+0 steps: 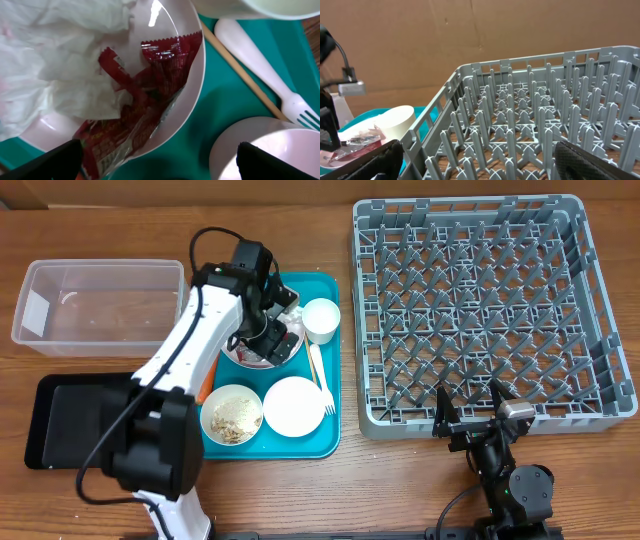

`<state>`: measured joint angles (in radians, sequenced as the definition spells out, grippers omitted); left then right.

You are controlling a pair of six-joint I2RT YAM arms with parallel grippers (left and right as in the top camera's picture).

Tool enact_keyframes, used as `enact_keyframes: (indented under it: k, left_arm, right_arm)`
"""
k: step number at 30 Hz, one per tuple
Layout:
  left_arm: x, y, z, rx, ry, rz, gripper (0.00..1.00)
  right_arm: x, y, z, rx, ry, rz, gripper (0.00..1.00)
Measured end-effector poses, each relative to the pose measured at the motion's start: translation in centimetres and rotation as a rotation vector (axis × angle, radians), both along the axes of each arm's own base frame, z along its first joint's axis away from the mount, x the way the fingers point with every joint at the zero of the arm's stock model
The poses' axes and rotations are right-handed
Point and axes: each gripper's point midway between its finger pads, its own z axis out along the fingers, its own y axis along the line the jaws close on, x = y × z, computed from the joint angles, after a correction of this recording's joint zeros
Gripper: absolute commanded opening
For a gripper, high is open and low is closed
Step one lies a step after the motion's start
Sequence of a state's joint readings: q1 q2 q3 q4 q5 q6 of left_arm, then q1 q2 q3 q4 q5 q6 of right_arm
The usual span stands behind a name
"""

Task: Sort waste into correct bins and load items into the dishwasher rack
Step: 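Move the left gripper over the pink plate toward the red wrapper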

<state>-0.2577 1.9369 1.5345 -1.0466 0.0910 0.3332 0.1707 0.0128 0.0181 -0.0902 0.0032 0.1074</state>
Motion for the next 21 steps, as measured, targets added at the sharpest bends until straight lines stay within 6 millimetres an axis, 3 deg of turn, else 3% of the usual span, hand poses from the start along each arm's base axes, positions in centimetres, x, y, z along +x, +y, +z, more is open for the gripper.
enact_keyframes:
  k: [6,13,21]
  left_arm:
    - [-0.2,0.1,-1.8,0.013,0.048,-0.002,0.97]
    - [-0.2,0.1,-1.9,0.014,0.049,-0.007,0.88]
    - [-0.1,0.0,-1.9,0.013,0.045,-0.008,0.85]
  right_arm:
    - [0.0,0.0,0.0,0.000,0.000,0.000,1.00]
    - [0.0,0.0,0.0,0.000,0.000,0.000,1.00]
    - [0.0,0.0,0.0,0.000,0.000,0.000,1.00]
